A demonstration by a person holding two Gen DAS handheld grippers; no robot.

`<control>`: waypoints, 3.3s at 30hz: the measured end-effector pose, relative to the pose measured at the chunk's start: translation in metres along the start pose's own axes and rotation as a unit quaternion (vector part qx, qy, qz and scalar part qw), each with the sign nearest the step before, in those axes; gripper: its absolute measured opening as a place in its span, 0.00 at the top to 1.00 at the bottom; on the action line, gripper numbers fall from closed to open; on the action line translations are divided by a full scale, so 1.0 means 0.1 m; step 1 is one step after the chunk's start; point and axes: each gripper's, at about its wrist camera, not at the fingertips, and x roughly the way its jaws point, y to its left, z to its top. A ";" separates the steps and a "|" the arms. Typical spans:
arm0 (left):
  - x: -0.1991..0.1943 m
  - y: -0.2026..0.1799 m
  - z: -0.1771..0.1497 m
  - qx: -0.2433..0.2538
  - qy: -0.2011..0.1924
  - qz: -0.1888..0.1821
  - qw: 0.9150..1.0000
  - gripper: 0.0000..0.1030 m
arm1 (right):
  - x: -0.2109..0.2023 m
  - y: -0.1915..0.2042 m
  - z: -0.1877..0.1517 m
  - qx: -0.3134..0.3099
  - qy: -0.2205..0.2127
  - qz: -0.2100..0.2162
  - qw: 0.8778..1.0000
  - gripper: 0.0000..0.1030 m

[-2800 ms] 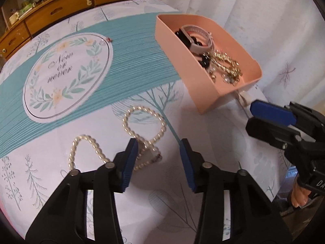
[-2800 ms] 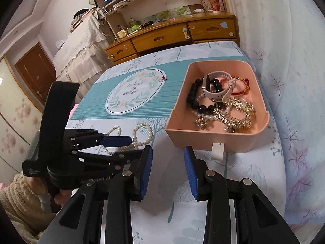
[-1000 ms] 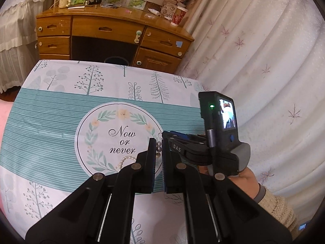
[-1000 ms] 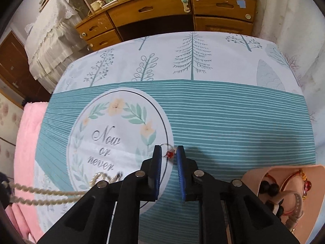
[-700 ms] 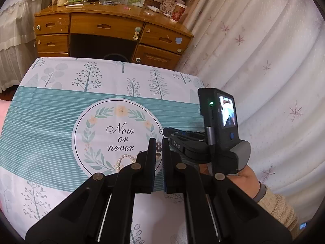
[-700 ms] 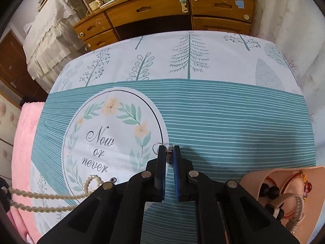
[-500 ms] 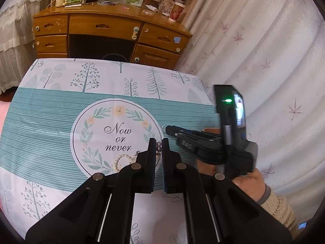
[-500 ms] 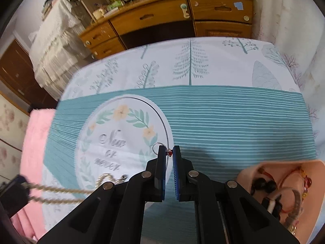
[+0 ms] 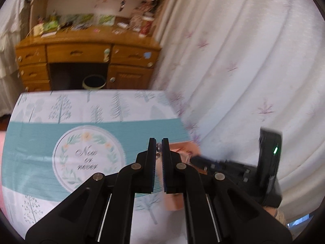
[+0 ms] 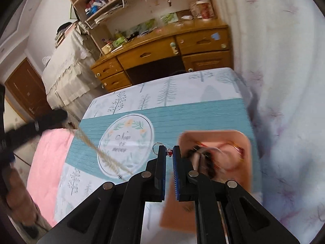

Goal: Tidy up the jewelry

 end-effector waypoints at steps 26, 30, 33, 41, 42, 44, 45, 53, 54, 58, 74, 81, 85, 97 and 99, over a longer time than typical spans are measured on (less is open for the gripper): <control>0.86 -1.01 -0.49 0.081 0.074 0.000 0.994 0.97 | 0.12 -0.82 -0.79 0.023 0.043 -0.063 0.997 0.93; 0.98 -0.96 -0.55 0.085 0.082 0.011 0.993 0.97 | 0.19 -0.78 -0.75 0.020 0.044 -0.065 0.997 0.93; 1.02 -0.95 -0.54 0.085 0.088 0.012 0.992 0.97 | 0.18 -0.76 -0.71 0.025 0.048 -0.069 0.996 0.93; 1.02 -0.85 -0.57 0.077 0.096 0.021 0.992 0.95 | 0.05 -0.67 -0.65 0.025 0.048 -0.062 0.997 0.93; 1.03 -0.83 -0.58 0.075 0.099 0.024 0.992 0.90 | 0.03 -0.66 -0.65 0.025 0.048 -0.061 0.997 0.93; 1.04 -0.78 -0.60 0.070 0.101 0.029 0.992 0.70 | 0.00 -0.64 -0.64 0.026 0.048 -0.059 0.997 0.93; 1.04 -0.75 -0.62 0.065 0.100 0.031 0.992 0.55 | -0.01 -0.63 -0.64 0.026 0.048 -0.059 0.997 0.93; 0.92 -0.51 -0.78 0.047 0.099 0.061 0.992 0.48 | -0.10 -0.55 -0.67 0.028 0.048 -0.057 0.997 0.93; 0.90 -0.48 -0.82 0.045 0.100 0.067 0.992 0.47 | -0.11 -0.53 -0.68 0.026 0.047 -0.058 0.997 0.91; 0.77 -0.30 -1.00 0.027 0.105 0.092 0.990 0.47 | -0.16 -0.43 -0.75 0.015 0.041 -0.063 0.997 0.69; -0.51 -0.10 -1.57 0.007 0.032 0.226 0.973 0.20 | -0.77 0.68 -1.18 -0.049 0.021 -0.014 0.998 0.45; -0.77 -0.13 -1.74 -0.002 0.043 0.277 0.960 0.19 | -1.16 0.95 -1.38 -0.057 -0.013 -0.006 0.998 0.28; -0.84 -0.16 -1.82 -0.002 0.034 0.284 0.958 0.19 | -1.25 0.99 -1.47 -0.061 -0.014 -0.011 0.998 0.28; -0.92 -0.21 -1.87 -0.018 0.012 0.280 0.960 0.19 | -1.39 1.06 -1.56 -0.066 -0.029 -0.020 0.997 0.28; -0.93 -0.21 -1.88 -0.023 0.011 0.279 0.960 0.19 | -1.36 1.05 -1.55 -0.064 -0.026 -0.016 0.997 0.28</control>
